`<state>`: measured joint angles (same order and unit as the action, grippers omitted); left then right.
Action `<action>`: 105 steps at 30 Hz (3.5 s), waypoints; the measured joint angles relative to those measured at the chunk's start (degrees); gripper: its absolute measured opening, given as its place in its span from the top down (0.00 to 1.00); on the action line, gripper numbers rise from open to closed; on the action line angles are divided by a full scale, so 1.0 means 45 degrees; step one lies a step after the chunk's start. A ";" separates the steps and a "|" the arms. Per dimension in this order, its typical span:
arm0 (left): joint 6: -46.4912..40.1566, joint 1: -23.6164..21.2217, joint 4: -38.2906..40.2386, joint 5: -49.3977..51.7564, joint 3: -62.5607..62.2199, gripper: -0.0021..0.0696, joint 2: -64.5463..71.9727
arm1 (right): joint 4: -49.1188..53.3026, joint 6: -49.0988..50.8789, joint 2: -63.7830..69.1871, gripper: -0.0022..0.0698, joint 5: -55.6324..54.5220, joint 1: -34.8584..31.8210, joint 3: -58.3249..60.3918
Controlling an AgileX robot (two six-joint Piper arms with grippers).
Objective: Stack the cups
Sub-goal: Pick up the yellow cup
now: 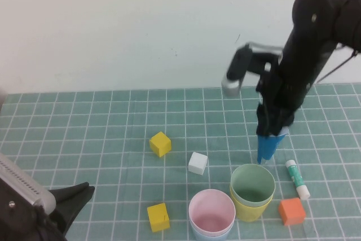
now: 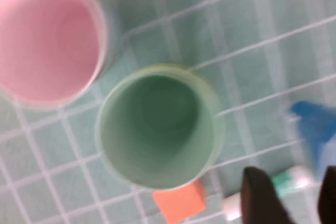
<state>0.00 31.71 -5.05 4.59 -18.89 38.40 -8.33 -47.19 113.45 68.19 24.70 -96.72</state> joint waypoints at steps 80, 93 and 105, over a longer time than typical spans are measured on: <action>0.0148 0.0000 0.0738 0.0350 0.0000 0.97 -0.1496 | -0.2353 0.2202 -0.3308 0.24 -0.6658 0.0000 0.7769; 0.0148 0.0000 0.0738 0.0432 0.0000 0.97 -0.1496 | -0.2331 0.3354 -0.1549 0.18 -0.8452 0.0000 0.7769; 0.0148 0.0000 0.0738 0.0481 0.0000 0.97 -0.1496 | -0.2331 0.3128 -0.0417 0.74 -0.8632 0.0000 0.7750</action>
<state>0.67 31.71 -1.73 6.75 -18.89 31.67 -18.82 -33.12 111.58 29.35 24.70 -61.84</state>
